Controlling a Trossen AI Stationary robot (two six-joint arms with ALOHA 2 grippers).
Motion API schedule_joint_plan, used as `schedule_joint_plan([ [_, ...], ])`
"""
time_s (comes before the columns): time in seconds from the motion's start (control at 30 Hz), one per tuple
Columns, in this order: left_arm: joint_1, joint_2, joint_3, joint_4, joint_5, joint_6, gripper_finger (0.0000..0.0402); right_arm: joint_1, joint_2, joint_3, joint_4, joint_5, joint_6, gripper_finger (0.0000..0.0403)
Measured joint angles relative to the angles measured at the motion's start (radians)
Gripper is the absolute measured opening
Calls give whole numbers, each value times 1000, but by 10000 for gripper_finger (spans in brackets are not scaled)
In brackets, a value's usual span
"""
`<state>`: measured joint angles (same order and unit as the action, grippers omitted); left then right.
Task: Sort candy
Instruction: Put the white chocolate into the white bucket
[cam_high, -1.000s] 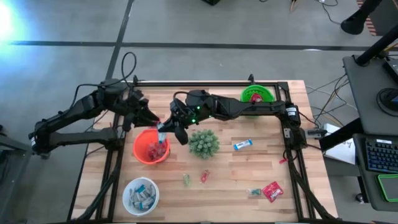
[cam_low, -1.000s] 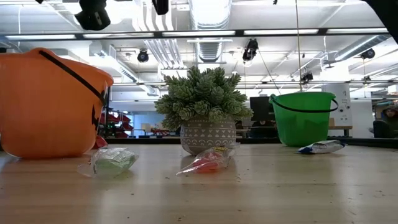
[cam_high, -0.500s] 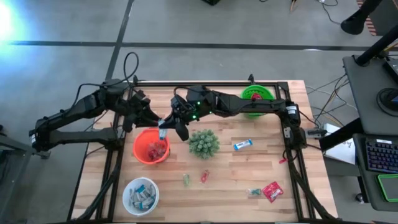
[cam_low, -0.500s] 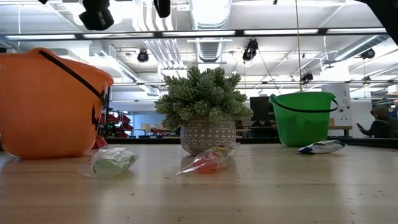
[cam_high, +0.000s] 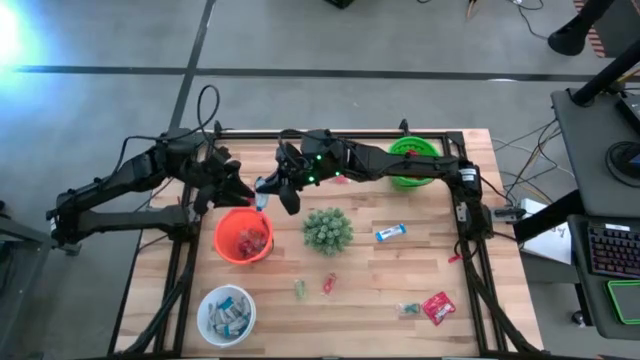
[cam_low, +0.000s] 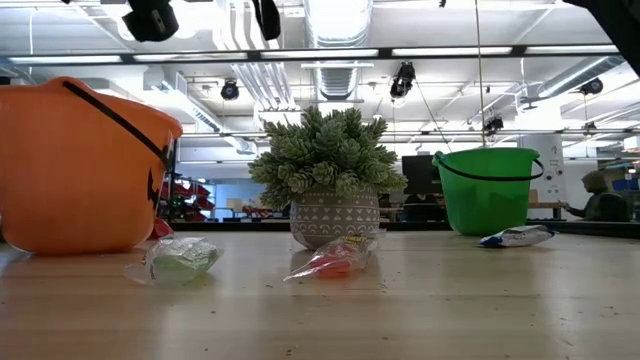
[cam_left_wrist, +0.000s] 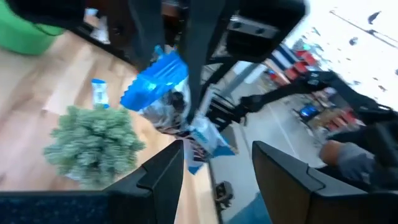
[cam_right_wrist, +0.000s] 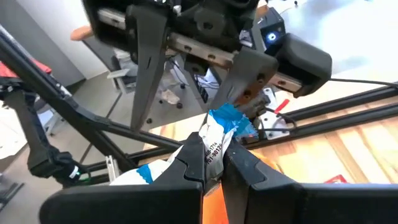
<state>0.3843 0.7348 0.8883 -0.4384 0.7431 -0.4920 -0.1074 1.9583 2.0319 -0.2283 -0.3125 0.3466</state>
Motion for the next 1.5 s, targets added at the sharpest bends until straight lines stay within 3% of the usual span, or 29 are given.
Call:
schedule_joint_plan([
  [0.17, 0, 24, 0, -4, -70, 32, 173, 2, 0, 7, -1, -2, 1, 13],
  [0.7, 0, 90, 0, 44, -77, 76, 167, 1, 0, 7, -30, 0, -3, 13],
  [0.87, 0, 92, 0, 43, -75, 113, 122, 3, 0, 7, -27, 3, -6, 13],
  [1.07, -4, 107, 0, 38, -67, 156, 20, 4, 0, 8, -28, -5, -7, 13],
  [1.17, -6, 108, 0, 38, -67, 168, 12, 4, 0, 8, -28, -6, -7, 15],
  [1.3, -6, 105, 0, 39, -70, 169, 6, 4, 0, 9, -22, -3, -6, 42],
  [1.5, -8, 104, 0, 35, -71, 170, 2, 4, 0, 10, -16, 0, 8, 119],
])
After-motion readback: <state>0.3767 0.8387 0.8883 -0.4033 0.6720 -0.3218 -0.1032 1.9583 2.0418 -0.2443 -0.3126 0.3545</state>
